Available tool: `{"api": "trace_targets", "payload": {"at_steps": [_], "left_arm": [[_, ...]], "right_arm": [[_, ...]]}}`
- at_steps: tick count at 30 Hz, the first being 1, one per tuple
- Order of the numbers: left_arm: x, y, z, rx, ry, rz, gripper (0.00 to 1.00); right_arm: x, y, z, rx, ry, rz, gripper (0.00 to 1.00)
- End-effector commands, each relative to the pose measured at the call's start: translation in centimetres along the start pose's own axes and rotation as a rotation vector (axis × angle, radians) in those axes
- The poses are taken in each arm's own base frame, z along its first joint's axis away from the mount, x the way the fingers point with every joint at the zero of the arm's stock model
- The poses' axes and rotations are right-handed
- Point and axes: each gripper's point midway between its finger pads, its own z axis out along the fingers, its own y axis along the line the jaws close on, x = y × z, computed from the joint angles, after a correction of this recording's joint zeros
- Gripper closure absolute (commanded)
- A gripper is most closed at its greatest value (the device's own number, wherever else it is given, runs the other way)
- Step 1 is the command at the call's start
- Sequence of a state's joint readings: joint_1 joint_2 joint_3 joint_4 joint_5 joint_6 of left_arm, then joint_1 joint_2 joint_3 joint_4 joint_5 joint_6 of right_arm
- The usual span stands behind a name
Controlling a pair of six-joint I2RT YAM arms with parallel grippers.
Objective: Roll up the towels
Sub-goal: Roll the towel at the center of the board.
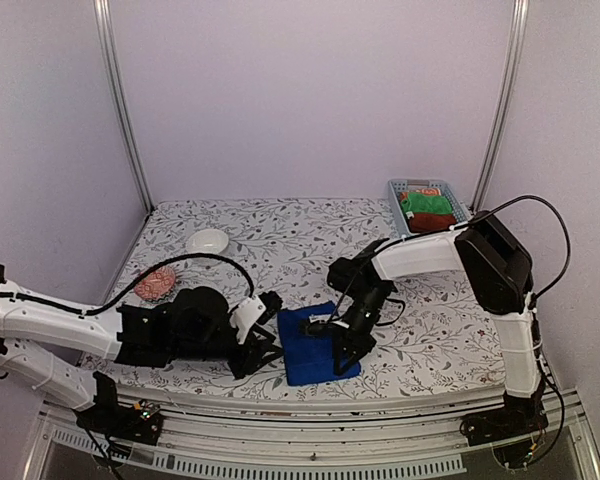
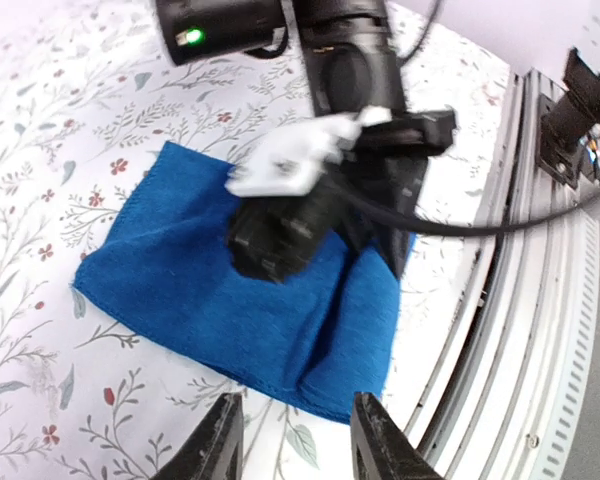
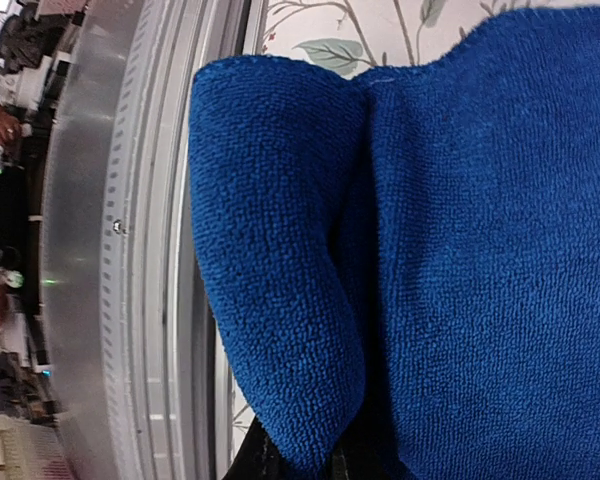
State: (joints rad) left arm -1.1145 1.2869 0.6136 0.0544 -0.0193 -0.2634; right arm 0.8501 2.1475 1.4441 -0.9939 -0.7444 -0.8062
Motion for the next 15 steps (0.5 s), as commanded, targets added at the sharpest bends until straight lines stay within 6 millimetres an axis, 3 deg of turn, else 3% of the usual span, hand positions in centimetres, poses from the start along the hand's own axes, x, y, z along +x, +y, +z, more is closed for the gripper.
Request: {"api": "trace_targets", "payload": {"at_steps": [1,5,10,15], "left_arm": [[-1.0,0.3,-1.6,-0.165,-0.132,0.186,0.64],[-0.1,-3.5,-0.5,-0.080,-0.101,0.361,0.66],[1.4,-6.2,3.1,-0.056,0.038,0.603,0.68],[2.0,-5.9,7.0,-0.130,0.094,0.734,0.50]], "right_arm": [[3.5,-0.1,1.8,-0.159,0.127,0.185,0.96],[4.2,-1.9,2.7,-0.160,0.171,0.264,0.96],[3.9,-2.1,2.7,-0.245,0.128,0.335,0.95],[3.8,-2.0,2.6,-0.253,0.119,0.341,0.96]]}}
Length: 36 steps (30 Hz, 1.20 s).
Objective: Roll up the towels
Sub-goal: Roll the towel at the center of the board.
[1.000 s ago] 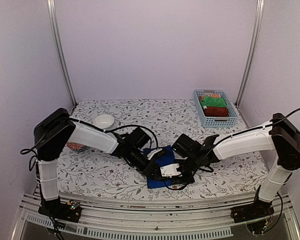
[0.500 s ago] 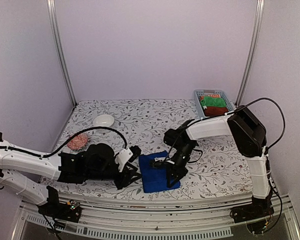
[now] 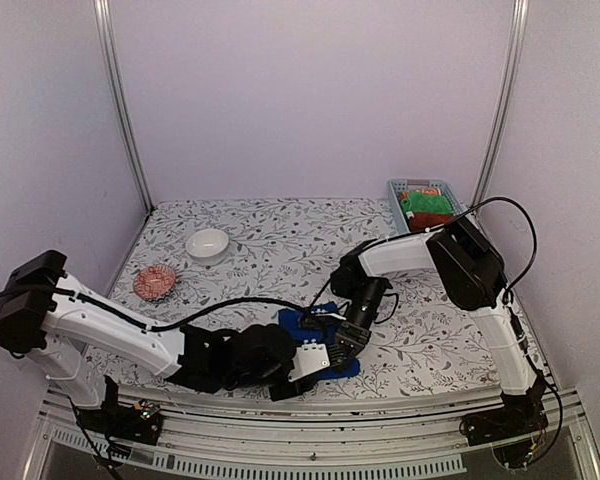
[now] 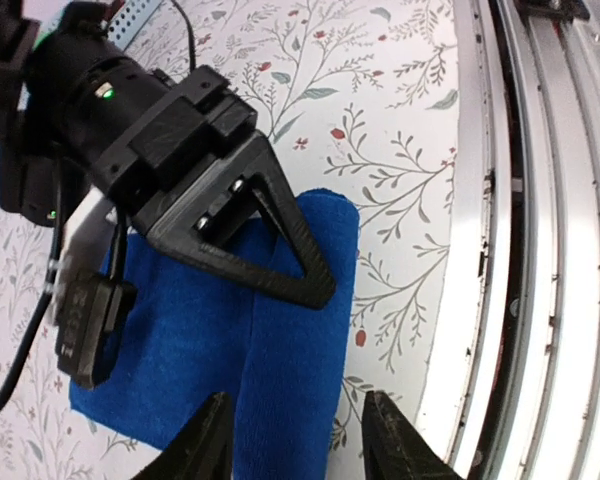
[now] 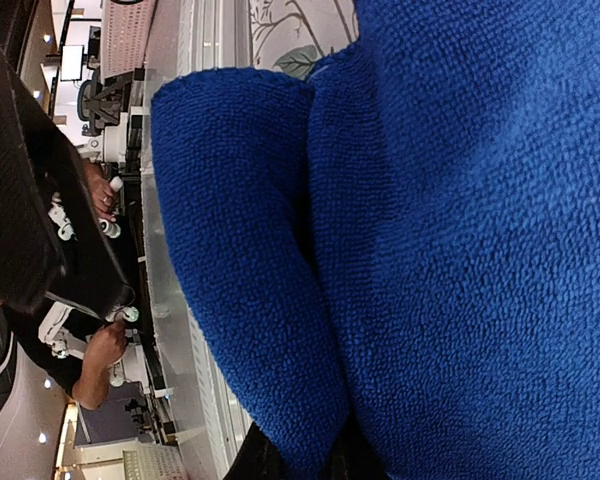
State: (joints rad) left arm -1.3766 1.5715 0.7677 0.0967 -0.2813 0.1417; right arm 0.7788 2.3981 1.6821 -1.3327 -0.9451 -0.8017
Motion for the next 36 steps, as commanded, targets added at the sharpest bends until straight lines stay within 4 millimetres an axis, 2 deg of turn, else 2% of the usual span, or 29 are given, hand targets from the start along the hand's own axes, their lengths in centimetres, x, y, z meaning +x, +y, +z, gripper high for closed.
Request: {"api": "trace_targets", "payload": {"at_steps": [1,7,9,11,13,14,18,20,22,23,25,27,32,34,36], "left_arm": [[0.5,0.1,3.0,-0.081,0.064,0.181,0.48],[1.7,-0.4,6.0,-0.099,0.141,0.275,0.52],[2.7,-0.4,6.7,-0.114,0.177,0.299,0.55],[3.5,-0.3,7.1,-0.127,0.208,0.313,0.63],[3.6,-0.1,7.0,-0.146,0.211,0.306,0.73],[3.4,-0.1,6.9,-0.147,0.203,0.297,0.75],[2.5,0.1,6.0,-0.147,0.172,0.260,0.72],[2.3,-0.2,5.8,-0.120,0.170,0.257,0.78],[2.1,-0.4,5.7,-0.088,0.163,0.231,0.88],[2.2,-0.7,5.7,-0.045,0.165,0.206,0.89],[2.4,-1.3,5.7,0.048,0.175,0.144,0.91],[2.7,-1.4,5.7,0.109,0.184,0.086,0.93],[3.6,-1.0,6.2,0.258,0.218,-0.117,0.94],[3.9,-0.4,6.6,0.329,0.237,-0.236,0.94],[4.0,-0.8,6.9,0.445,0.261,-0.356,0.93]], "right_arm": [[3.0,-3.3,1.9,0.048,0.122,0.047,0.95],[3.2,-3.1,1.8,0.045,0.117,0.051,0.95],[3.4,-3.2,1.9,0.044,0.116,0.052,0.95],[3.4,-3.1,1.9,0.043,0.114,0.052,0.95],[3.3,-2.9,1.8,0.040,0.105,0.050,0.94],[3.2,-2.9,1.6,0.042,0.097,0.046,0.93],[3.0,-2.4,0.7,0.048,0.068,0.045,0.91],[3.0,-2.5,0.5,0.051,0.065,0.051,0.90],[2.9,-2.1,0.1,0.042,0.051,0.048,0.83],[2.8,-1.6,-0.3,0.037,0.035,0.038,0.74],[2.3,0.3,-2.1,0.060,-0.012,-0.043,0.59],[1.5,2.2,-5.2,0.146,-0.092,-0.150,0.51],[1.2,5.4,-11.7,0.284,-0.286,-0.250,0.49],[1.4,5.9,-13.0,0.384,-0.335,-0.322,0.49],[1.8,5.3,-13.7,0.524,-0.358,-0.346,0.51]]}}
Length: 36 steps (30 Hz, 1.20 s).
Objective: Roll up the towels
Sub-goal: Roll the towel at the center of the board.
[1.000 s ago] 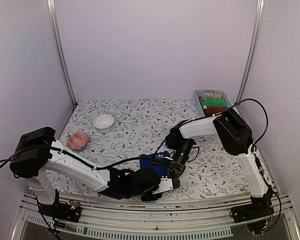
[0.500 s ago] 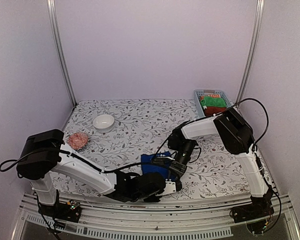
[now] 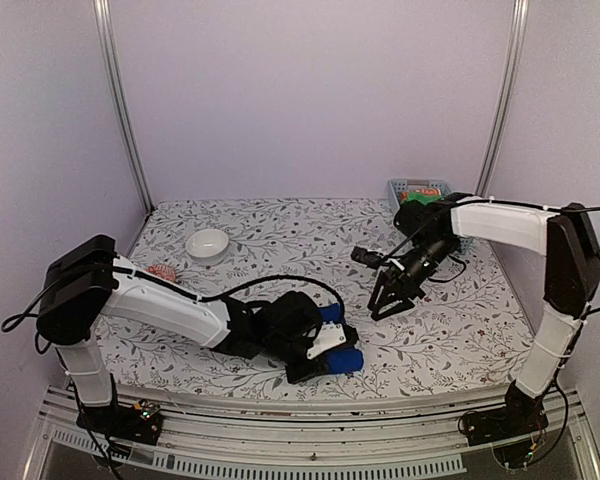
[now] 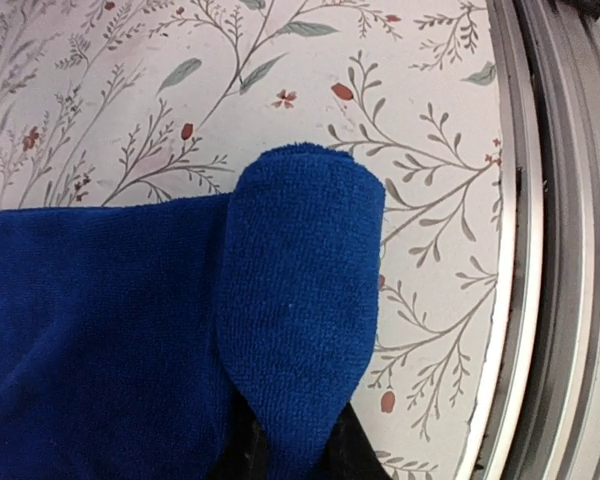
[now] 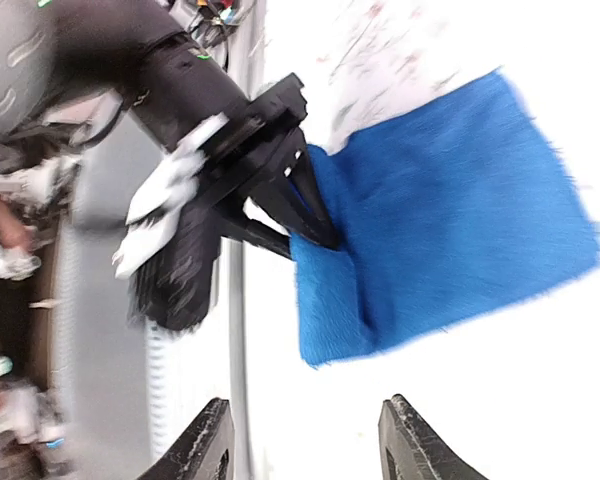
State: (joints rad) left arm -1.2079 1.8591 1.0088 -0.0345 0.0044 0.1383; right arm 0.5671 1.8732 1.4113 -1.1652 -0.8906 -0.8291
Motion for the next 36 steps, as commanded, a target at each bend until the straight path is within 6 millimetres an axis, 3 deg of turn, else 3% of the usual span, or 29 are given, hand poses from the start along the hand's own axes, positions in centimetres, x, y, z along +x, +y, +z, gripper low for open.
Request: {"api": "trace_targets", "payload": {"at_steps": [1,6,11,18,27,29,36], "left_arm": [[2.4,-0.8,1.0,0.293,0.106,-0.309,0.93],[2.7,0.2,1.7,0.444,0.119,-0.522,0.93],[2.1,0.8,1.1,0.542,0.070,-0.667,0.93],[2.7,0.5,1.4,0.602,0.065,-0.743,0.91],[4.0,0.8,1.7,0.594,0.082,-0.768,0.88],[4.0,0.8,1.6,0.593,0.078,-0.761,0.86],[3.2,2.4,0.5,0.515,0.064,-0.686,0.64]], "right_arm": [[0.0,-1.0,-1.7,0.272,-0.061,-0.157,0.53],[1.1,-0.6,-0.1,0.519,0.002,-0.362,0.53],[-0.5,0.5,1.5,0.688,-0.011,-0.572,0.40],[-1.6,-0.8,5.3,0.734,0.061,-0.689,0.38],[-0.8,-1.8,10.3,0.650,0.137,-0.774,0.38],[-0.3,-2.2,11.2,0.629,0.157,-0.772,0.42],[1.3,-2.0,12.8,0.526,0.212,-0.757,0.74]]}}
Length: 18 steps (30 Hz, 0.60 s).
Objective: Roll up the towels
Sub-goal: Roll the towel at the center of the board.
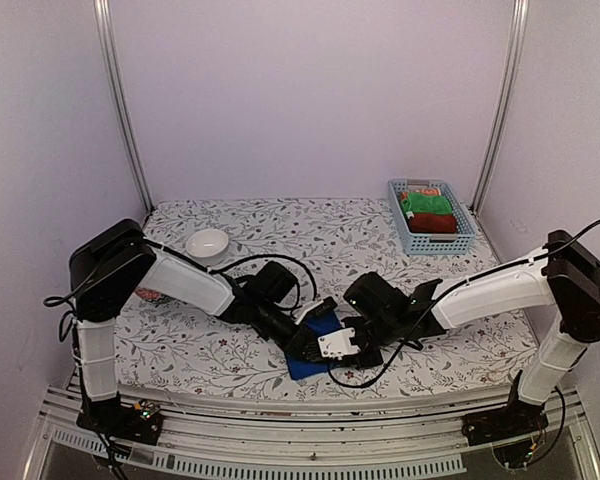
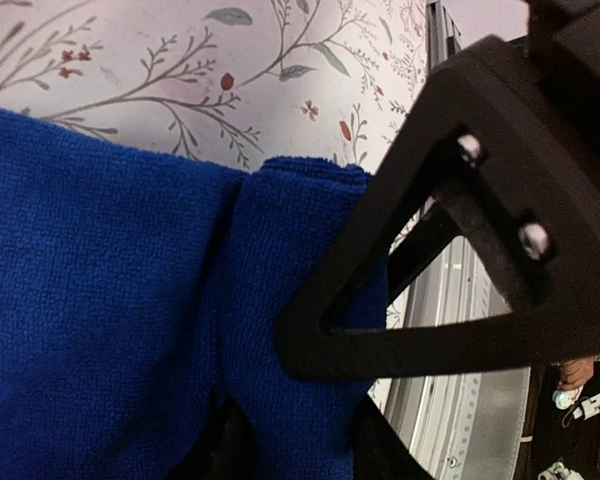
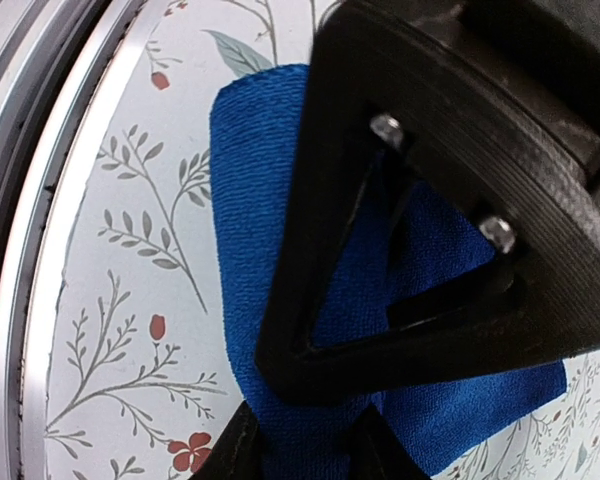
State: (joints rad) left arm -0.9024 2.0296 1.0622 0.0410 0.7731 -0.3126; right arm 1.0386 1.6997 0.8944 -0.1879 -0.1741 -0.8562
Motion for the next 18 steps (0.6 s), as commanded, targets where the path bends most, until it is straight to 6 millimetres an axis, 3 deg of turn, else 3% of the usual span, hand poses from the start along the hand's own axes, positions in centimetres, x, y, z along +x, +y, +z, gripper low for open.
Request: {"api": "trace_targets", "payload": {"at_steps": [1,3,8,14,18], "left_arm": [[1.6,1.6,-1.4,-0.107,0.042,-0.020,0.61],[0.7,0.5,-3.5,-0.132,-0.014,0.022,0.49],[-0.7,1.4,-6.8,-0.204,-0.112,-0.003,0.49],[-2.2,4.6,-5.5,-0.221,-0.124,-0.132,0.63],[-1.2,7.7,-3.9,-0.294,-0.068,-0.183,0.72]], "right_arm": [[-0.3,1.6,0.7,-0.092,-0.007,-0.011,0.78],[-0.2,1.9,0.8,-0.116,0.003,-0.003,0.86],[-0.6,2.7,0.3,-0.171,-0.001,0.016,0.91],[-0.3,3.0,0.0,-0.192,0.021,0.028,0.91],[-0.5,3.6,-0.1,-0.247,0.031,0.051,0.91]]}}
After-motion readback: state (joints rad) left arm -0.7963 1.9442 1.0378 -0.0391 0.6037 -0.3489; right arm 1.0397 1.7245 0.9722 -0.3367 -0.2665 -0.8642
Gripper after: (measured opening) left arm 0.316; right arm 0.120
